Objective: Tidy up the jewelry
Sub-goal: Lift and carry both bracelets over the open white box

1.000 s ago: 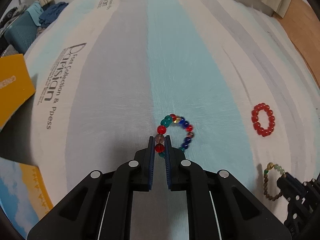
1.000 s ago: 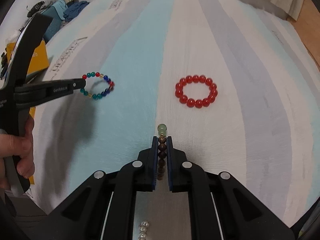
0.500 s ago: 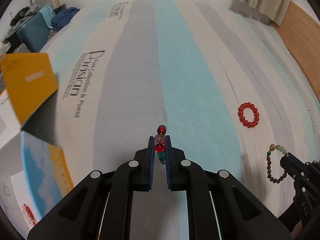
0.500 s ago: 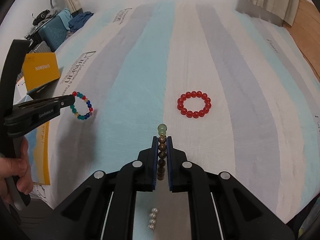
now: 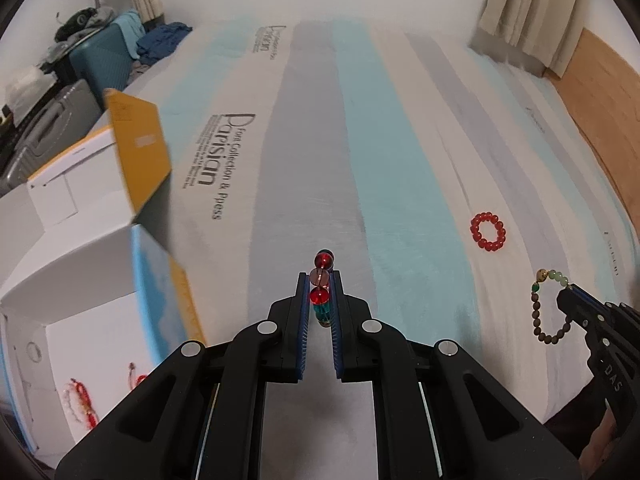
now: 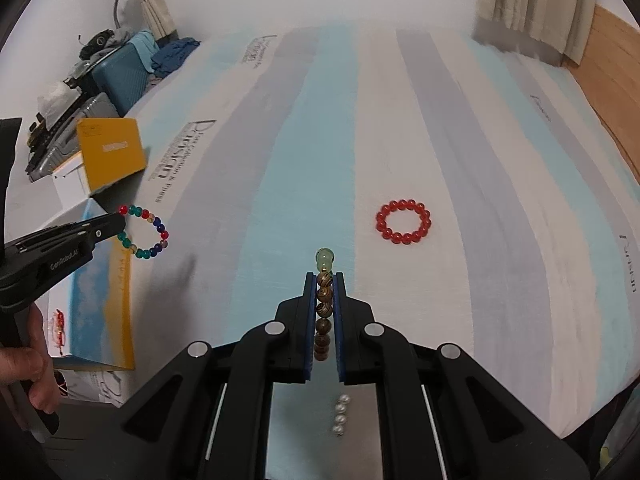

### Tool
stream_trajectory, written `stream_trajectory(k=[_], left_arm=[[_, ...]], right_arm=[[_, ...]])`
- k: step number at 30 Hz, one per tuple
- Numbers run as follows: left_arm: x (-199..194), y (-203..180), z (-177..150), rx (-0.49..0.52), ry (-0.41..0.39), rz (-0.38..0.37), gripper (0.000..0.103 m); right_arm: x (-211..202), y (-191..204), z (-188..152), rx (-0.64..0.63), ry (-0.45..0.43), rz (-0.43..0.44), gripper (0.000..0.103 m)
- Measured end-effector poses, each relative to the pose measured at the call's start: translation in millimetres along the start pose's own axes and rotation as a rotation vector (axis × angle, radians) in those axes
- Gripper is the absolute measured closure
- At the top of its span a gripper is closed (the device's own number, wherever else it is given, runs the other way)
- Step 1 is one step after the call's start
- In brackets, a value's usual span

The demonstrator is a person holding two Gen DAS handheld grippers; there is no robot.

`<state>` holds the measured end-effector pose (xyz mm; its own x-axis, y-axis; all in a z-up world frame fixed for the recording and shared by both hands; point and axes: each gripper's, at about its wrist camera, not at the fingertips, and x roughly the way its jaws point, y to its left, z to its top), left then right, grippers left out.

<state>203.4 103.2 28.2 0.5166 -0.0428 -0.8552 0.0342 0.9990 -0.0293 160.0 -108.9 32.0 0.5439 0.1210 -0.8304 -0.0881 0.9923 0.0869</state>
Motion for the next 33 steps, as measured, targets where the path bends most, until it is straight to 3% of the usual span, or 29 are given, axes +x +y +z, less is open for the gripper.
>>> stream_trajectory(k=[17,22,33], left_arm=[[-92.8,84.5,-29.3,-0.081,-0.075,0.066,0.094],[-112.7,114.4,-44.0,-0.113,-0.091,0.09,0.094],[-127.2,221.0,-89.9,-0.235,-0.056,0.175,0.094]], right_arm=[[-58.8,97.2,2.6,-0.105,-0.074,0.074,0.096],[-68.8,141.4,-0.1,-0.155,-0.087,0.11,0.096],[-65.0,263.2,-16.1,-0.291,-0.063,0.221,0.096]])
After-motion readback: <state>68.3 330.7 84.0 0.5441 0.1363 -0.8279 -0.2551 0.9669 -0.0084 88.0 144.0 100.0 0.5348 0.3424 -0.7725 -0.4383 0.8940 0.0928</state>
